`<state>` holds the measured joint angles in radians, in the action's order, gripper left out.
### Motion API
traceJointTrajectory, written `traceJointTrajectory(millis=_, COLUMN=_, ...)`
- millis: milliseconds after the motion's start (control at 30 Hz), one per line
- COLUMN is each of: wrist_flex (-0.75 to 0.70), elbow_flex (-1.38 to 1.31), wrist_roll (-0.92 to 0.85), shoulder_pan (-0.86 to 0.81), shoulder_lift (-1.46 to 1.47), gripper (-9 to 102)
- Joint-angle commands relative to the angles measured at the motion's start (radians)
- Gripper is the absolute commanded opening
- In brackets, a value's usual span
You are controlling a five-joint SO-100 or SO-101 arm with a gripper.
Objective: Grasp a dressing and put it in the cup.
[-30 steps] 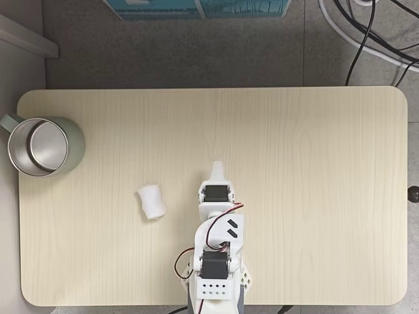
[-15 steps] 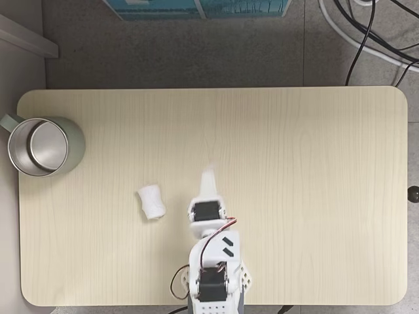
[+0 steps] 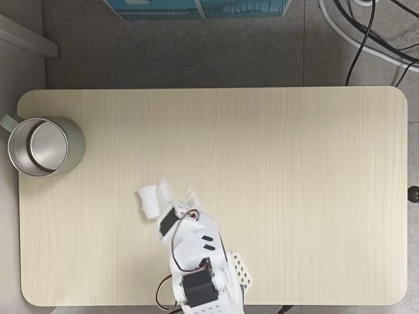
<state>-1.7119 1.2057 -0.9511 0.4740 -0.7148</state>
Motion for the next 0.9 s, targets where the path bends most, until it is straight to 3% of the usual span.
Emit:
traceJointTrajectory(millis=0, wrist_flex=-0.037, elbow_flex=0.009, wrist_roll=-0.083, shoulder_pan=0.069, shoulder_lift=-0.092, gripper=33)
traceJointTrajectory(millis=133, wrist_flex=0.003, elbow_flex=-0.061, wrist_roll=-0.118, shoulder_pan=0.140, shoulder_lift=-0.176, gripper=34)
traceJointTrajectory(millis=400, wrist_flex=0.275, elbow_flex=-0.261, wrist_roll=-0.123, shoulder_pan=0.218, shoulder_lift=-0.347, gripper=38)
traceJointTrajectory(millis=867, wrist_flex=0.581, elbow_flex=-0.387, wrist_roll=-0.107, shoulder_pan=0.241, shoulder_lift=-0.618, gripper=40)
